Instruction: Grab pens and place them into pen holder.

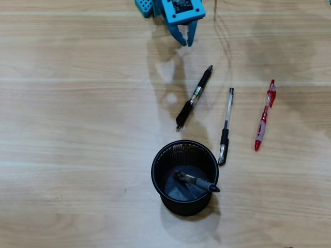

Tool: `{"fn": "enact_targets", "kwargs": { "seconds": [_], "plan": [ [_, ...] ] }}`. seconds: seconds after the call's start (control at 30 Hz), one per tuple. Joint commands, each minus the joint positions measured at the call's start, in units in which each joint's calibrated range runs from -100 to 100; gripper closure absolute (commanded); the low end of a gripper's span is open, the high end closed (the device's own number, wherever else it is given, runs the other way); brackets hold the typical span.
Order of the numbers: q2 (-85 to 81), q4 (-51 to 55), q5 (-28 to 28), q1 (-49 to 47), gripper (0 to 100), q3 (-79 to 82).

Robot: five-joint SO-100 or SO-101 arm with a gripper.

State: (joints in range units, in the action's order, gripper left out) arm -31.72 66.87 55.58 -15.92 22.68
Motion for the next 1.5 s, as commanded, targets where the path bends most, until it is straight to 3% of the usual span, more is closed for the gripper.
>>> {"fn": "enact_targets", "kwargs": {
  "seconds": [0.0,0.23,0.53,1.33,1.47],
  "plan": [
    [-1.1,0.2,3.9,-1.1,98,0.3],
    [9.0,3.3,11.3,-6.1,98,-5.7],
    [26.2,10.5,11.9,-7.4,98,-22.3],
    [45.9,10.5,15.6,-3.6,98,-27.4],
    [48.0,10.5,15.5,-3.3,91,-30.0]
  ]
}}
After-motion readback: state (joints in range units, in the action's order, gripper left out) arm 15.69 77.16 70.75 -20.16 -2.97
